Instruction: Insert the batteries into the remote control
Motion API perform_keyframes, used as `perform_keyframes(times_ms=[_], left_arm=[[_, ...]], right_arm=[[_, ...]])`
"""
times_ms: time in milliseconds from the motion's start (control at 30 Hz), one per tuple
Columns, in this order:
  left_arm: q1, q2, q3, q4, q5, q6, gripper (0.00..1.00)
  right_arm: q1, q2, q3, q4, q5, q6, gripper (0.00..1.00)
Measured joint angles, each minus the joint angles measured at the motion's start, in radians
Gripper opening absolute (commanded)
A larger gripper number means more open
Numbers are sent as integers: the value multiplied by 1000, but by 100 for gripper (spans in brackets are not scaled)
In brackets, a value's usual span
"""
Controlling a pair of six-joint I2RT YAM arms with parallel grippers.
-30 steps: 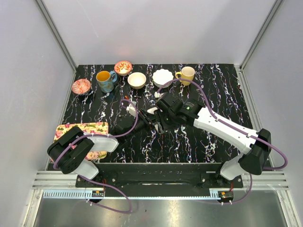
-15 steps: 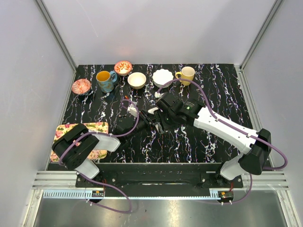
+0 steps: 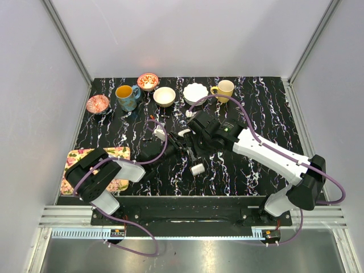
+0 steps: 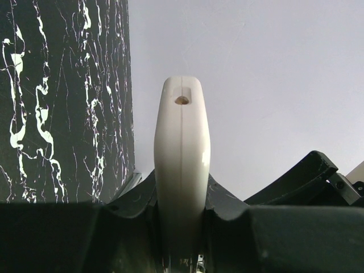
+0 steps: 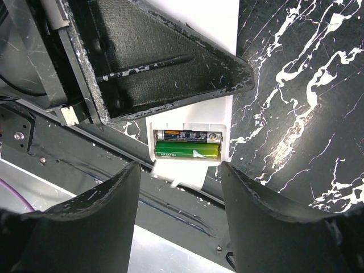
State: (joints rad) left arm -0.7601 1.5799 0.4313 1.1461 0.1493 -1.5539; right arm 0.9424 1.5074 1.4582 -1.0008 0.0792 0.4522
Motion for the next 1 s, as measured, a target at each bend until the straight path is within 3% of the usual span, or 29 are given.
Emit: perform_keyframes(times_ms=[600, 833, 900, 1000], left_arm=[[54, 1, -19, 72, 2, -11, 0], [118, -107, -83, -41, 10, 75, 1], [119, -185, -110, -88, 10, 121, 4], [118, -303, -165, -114, 3, 180, 0]], right_arm=[[0, -51, 14, 16, 48, 3, 66], [0, -325, -318, 182, 124, 76, 66], [0, -345, -433, 243, 121, 103, 66], [0, -330, -576, 325, 117, 137, 69]])
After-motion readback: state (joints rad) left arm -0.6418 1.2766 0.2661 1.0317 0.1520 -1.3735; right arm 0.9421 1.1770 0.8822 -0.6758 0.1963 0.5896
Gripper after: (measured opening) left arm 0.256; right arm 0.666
